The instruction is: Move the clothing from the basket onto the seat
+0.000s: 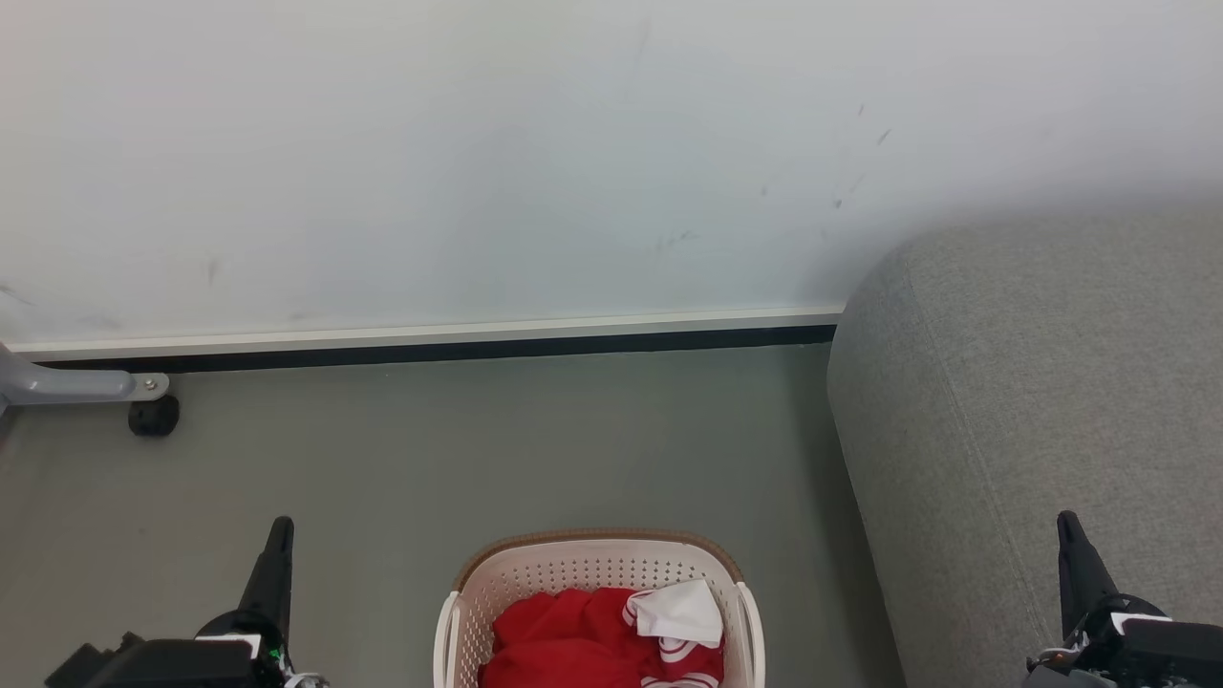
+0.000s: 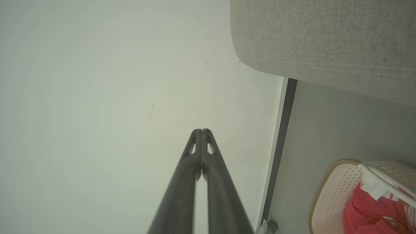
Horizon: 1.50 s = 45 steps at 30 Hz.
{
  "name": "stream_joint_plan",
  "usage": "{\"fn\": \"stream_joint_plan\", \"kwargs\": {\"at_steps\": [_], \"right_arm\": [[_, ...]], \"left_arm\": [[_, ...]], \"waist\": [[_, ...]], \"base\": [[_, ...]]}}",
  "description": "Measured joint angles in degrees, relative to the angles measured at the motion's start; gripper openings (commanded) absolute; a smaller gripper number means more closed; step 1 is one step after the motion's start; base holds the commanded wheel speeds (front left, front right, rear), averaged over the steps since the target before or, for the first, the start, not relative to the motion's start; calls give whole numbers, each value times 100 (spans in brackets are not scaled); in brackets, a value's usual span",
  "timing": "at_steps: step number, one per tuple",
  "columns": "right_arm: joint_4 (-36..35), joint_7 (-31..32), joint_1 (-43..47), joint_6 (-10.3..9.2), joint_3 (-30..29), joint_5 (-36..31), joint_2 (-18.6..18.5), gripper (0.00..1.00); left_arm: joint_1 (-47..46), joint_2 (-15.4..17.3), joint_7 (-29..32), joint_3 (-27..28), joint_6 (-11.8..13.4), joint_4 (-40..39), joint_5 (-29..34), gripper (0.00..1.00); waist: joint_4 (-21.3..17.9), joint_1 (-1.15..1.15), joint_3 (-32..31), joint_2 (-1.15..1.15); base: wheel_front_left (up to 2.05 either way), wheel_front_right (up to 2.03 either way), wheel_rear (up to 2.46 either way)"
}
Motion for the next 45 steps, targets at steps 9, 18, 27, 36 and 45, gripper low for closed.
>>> {"fn": "stream_joint_plan", "kwargs": {"at_steps": [9,18,27,36,45], "right_arm": [[0,0,0,0,0,0,0,0],[0,0,0,0,0,0,0,0],[0,0,0,0,0,0,0,0],[0,0,0,0,0,0,0,0],[0,0,0,0,0,0,0,0]], "left_arm": [[0,0,0,0,0,0,0,0],[0,0,0,0,0,0,0,0],[0,0,0,0,0,0,0,0],[0,0,0,0,0,0,0,0],[0,0,0,0,0,0,0,0]], "waist": [[0,0,0,0],[0,0,0,0],[0,0,0,0],[0,0,0,0],[0,0,0,0]], "base": [[0,0,0],[0,0,0],[0,0,0],[0,0,0],[0,0,0]]}}
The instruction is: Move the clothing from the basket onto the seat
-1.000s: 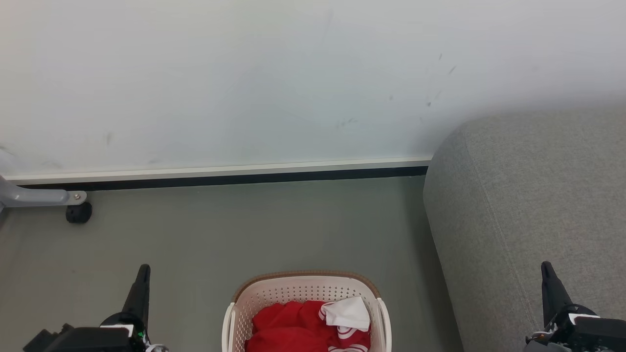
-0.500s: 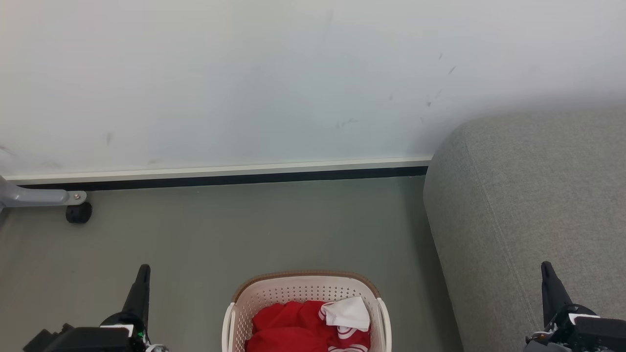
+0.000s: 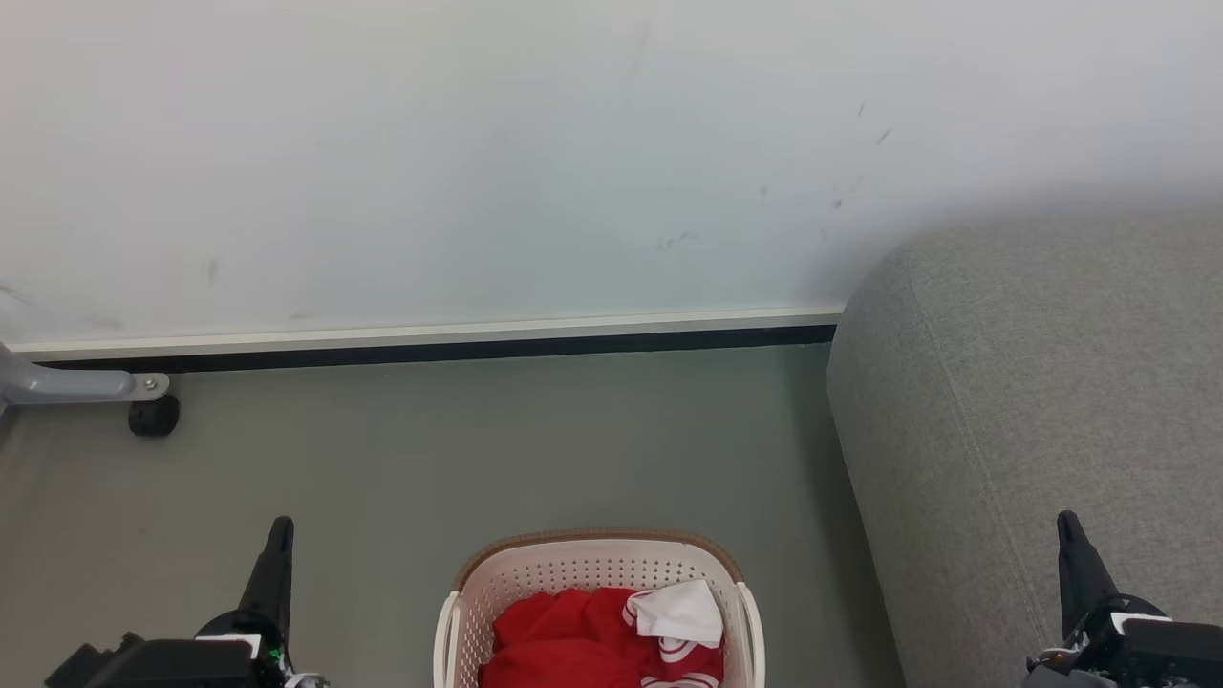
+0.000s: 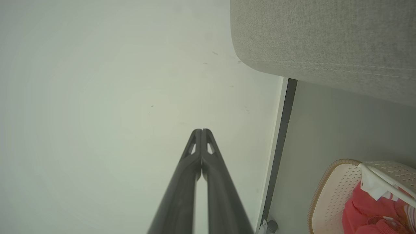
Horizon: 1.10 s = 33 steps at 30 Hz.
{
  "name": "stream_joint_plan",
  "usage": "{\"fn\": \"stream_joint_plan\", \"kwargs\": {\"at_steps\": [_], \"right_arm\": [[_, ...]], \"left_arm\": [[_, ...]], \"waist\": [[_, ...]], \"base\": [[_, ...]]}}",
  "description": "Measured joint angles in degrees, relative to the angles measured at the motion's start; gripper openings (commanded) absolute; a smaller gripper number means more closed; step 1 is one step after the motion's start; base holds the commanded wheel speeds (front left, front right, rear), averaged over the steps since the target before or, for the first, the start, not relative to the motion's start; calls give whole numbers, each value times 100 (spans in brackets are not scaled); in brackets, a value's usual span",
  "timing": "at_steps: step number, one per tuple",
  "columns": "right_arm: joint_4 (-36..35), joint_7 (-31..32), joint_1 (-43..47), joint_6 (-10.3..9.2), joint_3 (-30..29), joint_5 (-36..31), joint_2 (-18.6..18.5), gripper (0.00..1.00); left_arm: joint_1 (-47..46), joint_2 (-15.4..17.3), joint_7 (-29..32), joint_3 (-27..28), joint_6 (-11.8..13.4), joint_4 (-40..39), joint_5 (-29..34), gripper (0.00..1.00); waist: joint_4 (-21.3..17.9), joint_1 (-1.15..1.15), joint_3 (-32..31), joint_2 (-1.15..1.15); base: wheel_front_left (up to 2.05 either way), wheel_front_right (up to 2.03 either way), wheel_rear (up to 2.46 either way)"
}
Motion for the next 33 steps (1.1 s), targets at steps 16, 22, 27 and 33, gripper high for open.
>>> {"fn": "stream_joint_plan", "kwargs": {"at_steps": [16,22,27,33], "right_arm": [[0,0,0,0,0,0,0,0],[0,0,0,0,0,0,0,0],[0,0,0,0,0,0,0,0],[0,0,0,0,0,0,0,0]], "left_arm": [[0,0,0,0,0,0,0,0],[0,0,0,0,0,0,0,0],[0,0,0,0,0,0,0,0],[0,0,0,0,0,0,0,0]], "waist": [[0,0,0,0],[0,0,0,0],[0,0,0,0],[0,0,0,0]], "base": [[0,0,0],[0,0,0],[0,0,0],[0,0,0]]}}
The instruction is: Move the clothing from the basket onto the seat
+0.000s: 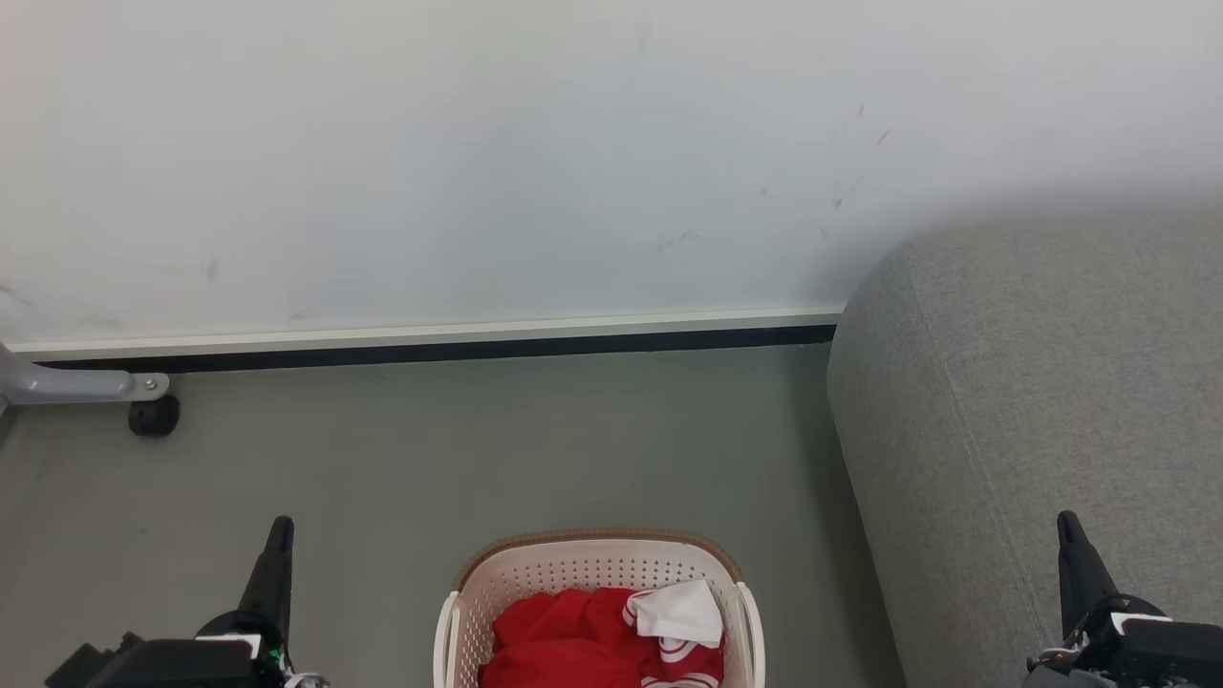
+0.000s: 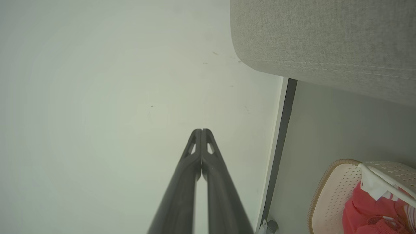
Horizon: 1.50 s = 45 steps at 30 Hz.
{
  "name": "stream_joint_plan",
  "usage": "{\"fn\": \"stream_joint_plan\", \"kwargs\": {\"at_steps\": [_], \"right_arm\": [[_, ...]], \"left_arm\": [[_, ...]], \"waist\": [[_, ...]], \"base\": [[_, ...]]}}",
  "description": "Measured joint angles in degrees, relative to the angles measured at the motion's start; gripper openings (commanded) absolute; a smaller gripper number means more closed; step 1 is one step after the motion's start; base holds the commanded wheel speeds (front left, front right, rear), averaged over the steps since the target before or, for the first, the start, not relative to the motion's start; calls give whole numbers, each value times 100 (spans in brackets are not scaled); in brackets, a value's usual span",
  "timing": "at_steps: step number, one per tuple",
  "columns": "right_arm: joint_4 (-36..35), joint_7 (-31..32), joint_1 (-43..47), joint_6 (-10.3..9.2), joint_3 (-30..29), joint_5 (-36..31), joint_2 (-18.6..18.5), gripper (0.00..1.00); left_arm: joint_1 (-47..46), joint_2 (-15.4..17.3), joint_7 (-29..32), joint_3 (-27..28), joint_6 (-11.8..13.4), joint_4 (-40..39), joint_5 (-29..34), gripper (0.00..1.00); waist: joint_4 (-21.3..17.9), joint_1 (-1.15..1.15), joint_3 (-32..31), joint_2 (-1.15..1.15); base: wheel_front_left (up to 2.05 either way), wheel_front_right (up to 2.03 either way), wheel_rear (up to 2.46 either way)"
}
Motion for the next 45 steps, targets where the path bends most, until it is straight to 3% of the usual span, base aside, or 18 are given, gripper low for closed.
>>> {"fn": "stream_joint_plan", "kwargs": {"at_steps": [15,16,22,45], "right_arm": [[0,0,0,0,0,0,0,0],[5,0,1,0,1,0,1,100],[255,-19,229,-35,58,-1,89,100],[-83,-476,214,-34,499,-368,82,100]], "left_arm": [[0,0,0,0,0,0,0,0],[1,0,0,-1,0,4,1,100],[238,-64,-1,-19,9,237,1,100],[235,12,-210,-99,8,-154,298,100]], "waist": [[0,0,0,0],[0,0,0,0],[1,0,-1,0],[-28,0,-3,0]], "base": [[0,0,0],[0,0,0],[0,0,0],[0,0,0]]}}
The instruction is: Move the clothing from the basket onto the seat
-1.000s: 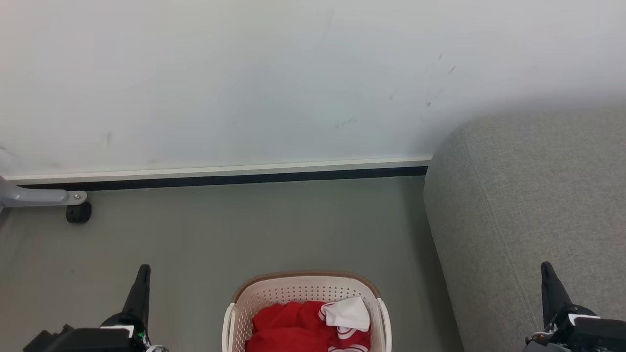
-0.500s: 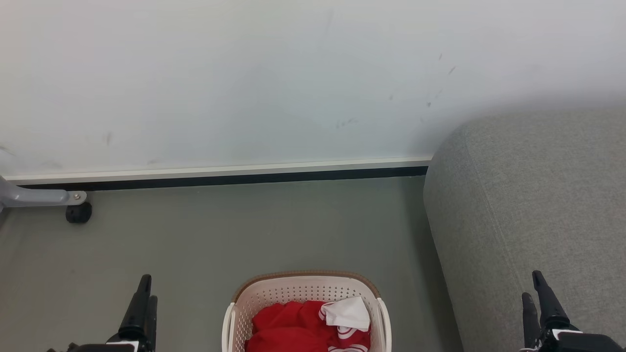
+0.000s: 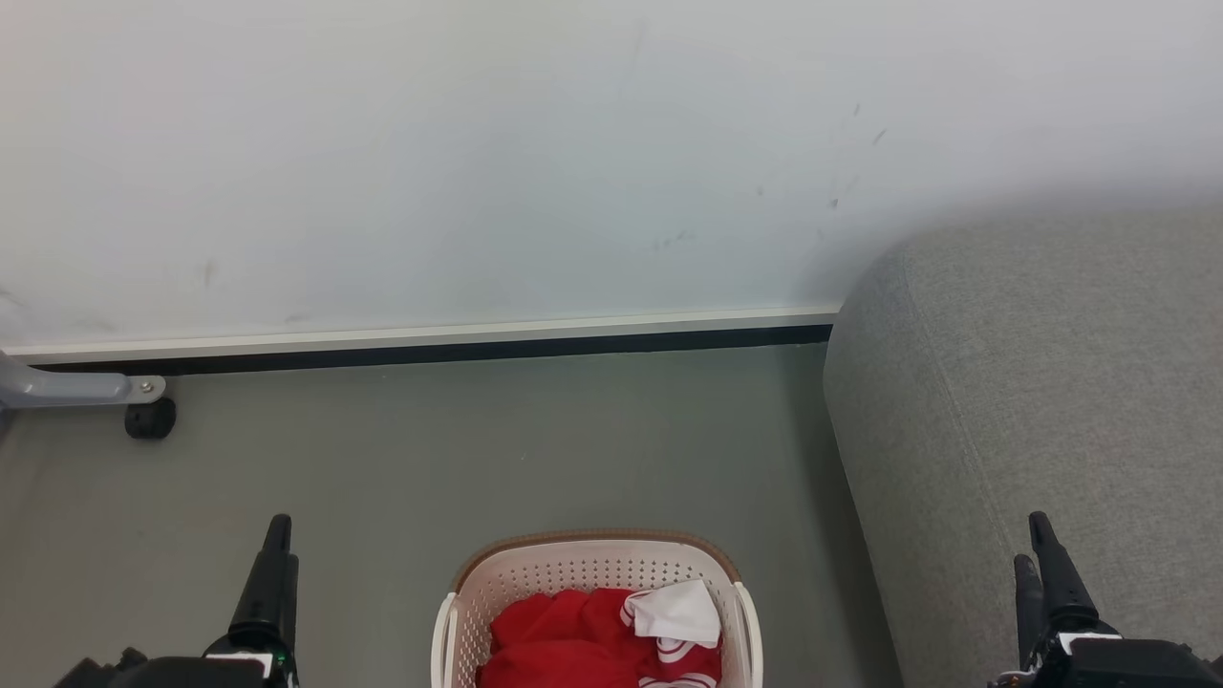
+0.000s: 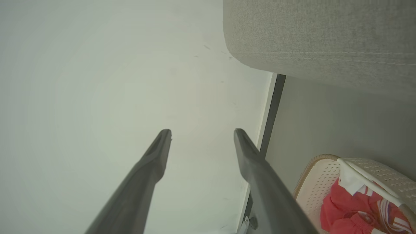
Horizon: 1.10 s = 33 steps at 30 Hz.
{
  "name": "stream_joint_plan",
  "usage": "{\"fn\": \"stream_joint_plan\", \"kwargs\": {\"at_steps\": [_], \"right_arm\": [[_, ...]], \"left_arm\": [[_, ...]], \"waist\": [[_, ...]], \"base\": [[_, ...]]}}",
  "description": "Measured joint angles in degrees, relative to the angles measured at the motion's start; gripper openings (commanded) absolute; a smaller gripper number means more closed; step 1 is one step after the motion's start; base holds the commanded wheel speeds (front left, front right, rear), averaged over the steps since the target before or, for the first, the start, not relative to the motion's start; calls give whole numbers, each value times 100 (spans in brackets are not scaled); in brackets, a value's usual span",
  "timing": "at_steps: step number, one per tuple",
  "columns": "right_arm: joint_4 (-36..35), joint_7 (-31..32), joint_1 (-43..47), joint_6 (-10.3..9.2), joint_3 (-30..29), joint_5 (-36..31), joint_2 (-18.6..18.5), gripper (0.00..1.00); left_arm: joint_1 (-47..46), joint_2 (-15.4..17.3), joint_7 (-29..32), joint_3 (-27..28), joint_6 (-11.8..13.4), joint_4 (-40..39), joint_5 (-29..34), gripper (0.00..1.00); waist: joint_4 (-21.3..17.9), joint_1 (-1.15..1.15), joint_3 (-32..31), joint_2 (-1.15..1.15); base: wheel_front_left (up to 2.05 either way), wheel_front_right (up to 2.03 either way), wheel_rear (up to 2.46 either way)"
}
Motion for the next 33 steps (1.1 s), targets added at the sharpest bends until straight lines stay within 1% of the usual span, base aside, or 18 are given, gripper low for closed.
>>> {"fn": "stream_joint_plan", "kwargs": {"at_steps": [4,10,16,23,27,33], "right_arm": [[-65,-85,-2,-1,76,-211,-2,100],[-192,-192,-7,-11,193,-614,-5,100],[-261,-301,-23,-130,353,-1187,-9,100],[-348,-445,-52,-261,538,-1935,-20,100],[-407,-541,-108,-397,666,-2448,-103,100],[-434,-643,-120,-516,898,-3158,-237,100]], "left_arm": [[0,49,-71,-87,0,-88,129,100],[-1,165,-200,-207,0,-214,478,100],[-1,298,-360,-355,0,-292,884,100],[-1,444,-609,-500,-1,-349,1548,100],[-1,566,-709,-604,1,-365,1941,100],[-3,676,-861,-789,43,-377,2502,100]], "waist": [[-12,0,-3,0],[-33,0,-7,0],[-57,0,-13,0],[-83,0,-22,0],[-98,0,-27,0],[-119,0,-37,0]], "base": [[0,0,0],[0,0,0],[0,0,0],[0,0,0],[0,0,0],[0,0,0]]}}
